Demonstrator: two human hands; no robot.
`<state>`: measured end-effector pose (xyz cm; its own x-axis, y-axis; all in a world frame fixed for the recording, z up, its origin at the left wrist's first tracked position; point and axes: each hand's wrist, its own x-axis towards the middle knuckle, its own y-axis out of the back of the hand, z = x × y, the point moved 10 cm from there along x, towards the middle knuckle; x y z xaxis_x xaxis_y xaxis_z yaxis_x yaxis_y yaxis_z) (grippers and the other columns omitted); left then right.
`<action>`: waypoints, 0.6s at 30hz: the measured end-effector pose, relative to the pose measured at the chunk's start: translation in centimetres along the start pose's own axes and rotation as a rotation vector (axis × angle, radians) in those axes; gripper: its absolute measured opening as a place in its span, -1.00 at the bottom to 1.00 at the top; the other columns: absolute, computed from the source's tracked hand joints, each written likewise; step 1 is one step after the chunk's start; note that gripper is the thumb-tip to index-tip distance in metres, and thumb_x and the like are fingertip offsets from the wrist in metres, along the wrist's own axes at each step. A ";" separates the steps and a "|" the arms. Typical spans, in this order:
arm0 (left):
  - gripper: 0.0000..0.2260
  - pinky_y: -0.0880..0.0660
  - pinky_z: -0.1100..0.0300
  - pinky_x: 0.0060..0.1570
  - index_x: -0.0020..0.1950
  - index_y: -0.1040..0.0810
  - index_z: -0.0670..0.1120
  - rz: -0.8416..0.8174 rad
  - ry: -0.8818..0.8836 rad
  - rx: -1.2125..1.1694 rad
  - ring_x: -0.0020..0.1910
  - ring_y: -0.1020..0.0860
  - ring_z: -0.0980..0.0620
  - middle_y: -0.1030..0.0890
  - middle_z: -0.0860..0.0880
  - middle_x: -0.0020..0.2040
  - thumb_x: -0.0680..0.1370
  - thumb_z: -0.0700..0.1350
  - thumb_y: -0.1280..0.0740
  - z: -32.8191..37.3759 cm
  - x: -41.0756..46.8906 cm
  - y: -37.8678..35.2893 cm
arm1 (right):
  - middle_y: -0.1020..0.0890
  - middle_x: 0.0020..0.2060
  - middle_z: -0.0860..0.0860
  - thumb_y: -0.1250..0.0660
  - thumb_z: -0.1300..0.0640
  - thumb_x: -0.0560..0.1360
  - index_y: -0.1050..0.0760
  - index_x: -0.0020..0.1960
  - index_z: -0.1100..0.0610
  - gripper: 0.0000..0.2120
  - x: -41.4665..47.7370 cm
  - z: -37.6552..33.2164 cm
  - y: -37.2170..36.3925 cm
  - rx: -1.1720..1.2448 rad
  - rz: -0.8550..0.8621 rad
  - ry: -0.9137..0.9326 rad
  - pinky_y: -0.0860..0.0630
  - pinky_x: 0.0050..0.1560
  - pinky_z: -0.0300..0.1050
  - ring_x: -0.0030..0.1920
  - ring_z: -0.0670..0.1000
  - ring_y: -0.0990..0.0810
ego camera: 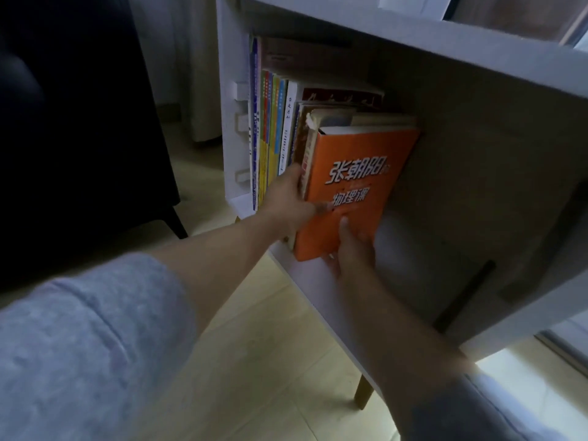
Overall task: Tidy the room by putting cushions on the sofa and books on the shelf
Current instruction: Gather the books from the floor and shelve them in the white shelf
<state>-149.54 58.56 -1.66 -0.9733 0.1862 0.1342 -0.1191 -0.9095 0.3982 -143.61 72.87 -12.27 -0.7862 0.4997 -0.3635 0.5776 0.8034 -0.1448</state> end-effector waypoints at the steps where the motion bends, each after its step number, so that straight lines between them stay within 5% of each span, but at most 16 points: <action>1: -0.41 -0.48 0.10 0.15 0.31 -0.36 -0.04 0.007 0.001 -0.002 0.19 -0.52 -0.04 -0.54 -0.03 0.23 0.36 -0.08 -0.54 0.0 0.2 0.2 | -0.43 0.36 0.15 -0.27 -0.06 0.57 -0.19 0.51 0.02 -0.43 0.1 0.1 -0.3 0.018 -0.026 -0.013 -0.56 0.09 0.08 0.26 0.19 -0.51; 8: -0.45 -0.53 0.11 0.09 0.28 -0.43 -0.06 0.083 -0.024 0.049 0.14 -0.56 0.00 -0.58 -0.02 0.20 0.37 0.03 -0.52 -0.3 -0.3 1.2 | -0.35 0.42 0.12 -0.24 -0.17 0.55 -0.16 0.53 -0.02 -0.38 1.3 -0.2 -0.5 -0.223 -0.060 -0.009 -0.53 0.20 0.18 0.35 0.19 -0.42; 13: -0.55 -0.48 0.26 -0.12 0.16 -0.55 -0.08 0.125 -0.030 0.196 -0.02 -0.57 0.10 -0.63 -0.01 0.10 0.38 0.12 -0.49 -0.4 -0.8 2.2 | -0.37 0.41 0.12 -0.25 -0.17 0.55 -0.16 0.53 -0.02 -0.38 1.3 -0.4 -0.5 -0.253 -0.063 0.001 -0.52 0.21 0.21 0.36 0.19 -0.41; 18: -0.63 -0.61 0.06 -0.07 -0.05 -0.51 -0.08 0.178 0.025 0.269 -0.07 -0.59 0.04 -0.62 -0.01 -0.05 0.37 0.18 -0.47 -1.6 -1.3 3.6 | -0.36 0.41 0.12 -0.26 -0.18 0.54 -0.17 0.53 0.03 -0.35 1.4 -0.6 -0.2 -0.324 -0.035 0.039 -0.51 0.22 0.20 0.35 0.21 -0.40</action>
<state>-149.02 54.46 -1.91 -0.9792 0.0208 0.2020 0.1061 -0.7958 0.5962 -144.95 73.59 -12.19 -0.8157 0.4772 -0.3270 0.4551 0.8783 0.1465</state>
